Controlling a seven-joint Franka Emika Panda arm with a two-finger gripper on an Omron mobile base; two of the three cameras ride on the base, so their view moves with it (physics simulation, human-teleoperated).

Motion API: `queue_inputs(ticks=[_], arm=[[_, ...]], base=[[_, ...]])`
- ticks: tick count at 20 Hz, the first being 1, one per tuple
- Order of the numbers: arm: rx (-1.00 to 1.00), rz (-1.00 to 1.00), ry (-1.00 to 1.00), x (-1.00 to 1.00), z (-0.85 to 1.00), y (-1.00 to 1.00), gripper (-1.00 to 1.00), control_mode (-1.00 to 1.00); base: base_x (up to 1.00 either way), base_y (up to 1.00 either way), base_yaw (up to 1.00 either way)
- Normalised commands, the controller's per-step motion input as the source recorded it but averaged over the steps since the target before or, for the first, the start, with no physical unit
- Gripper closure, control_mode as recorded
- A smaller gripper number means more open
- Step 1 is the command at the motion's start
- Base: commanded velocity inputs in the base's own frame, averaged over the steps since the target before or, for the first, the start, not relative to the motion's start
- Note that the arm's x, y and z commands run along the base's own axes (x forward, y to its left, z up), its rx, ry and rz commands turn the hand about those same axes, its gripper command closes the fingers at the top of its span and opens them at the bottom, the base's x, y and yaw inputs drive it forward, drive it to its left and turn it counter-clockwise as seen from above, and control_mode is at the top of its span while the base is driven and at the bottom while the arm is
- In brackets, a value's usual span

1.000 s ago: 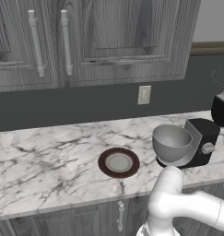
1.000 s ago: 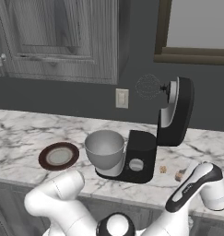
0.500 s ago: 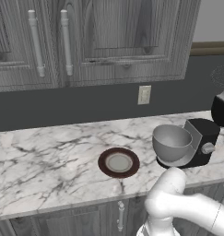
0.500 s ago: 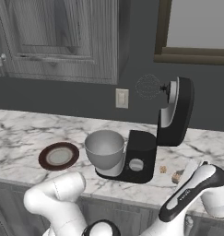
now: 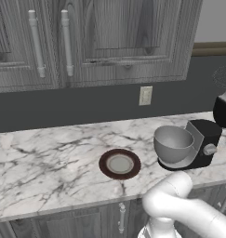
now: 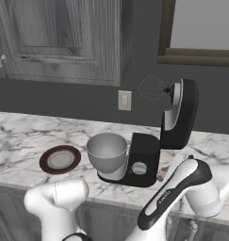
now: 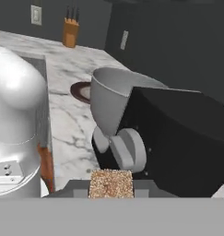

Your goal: Add butter and sugar cubes to the stand mixer bowl and then turn on the stand mixer to begin making frosting.

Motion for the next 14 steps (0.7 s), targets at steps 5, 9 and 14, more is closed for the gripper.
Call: queue_inputs(ticks=[5, 9, 14], arm=[[-0.07, 0.00, 0.00, -0.20, 0.42, 0.98, 1.00, -1.00], [-0.08, 0.00, 0.00, -0.12, 0.49, 0.99, 1.00, -1.00], [-0.10, 0.00, 0.00, -0.02, 0.51, 0.95, 1.00, -1.00]], base=[[0.00, 0.00, 0.00], [0.00, 0.00, 0.00], [0.00, 0.00, 0.00]])
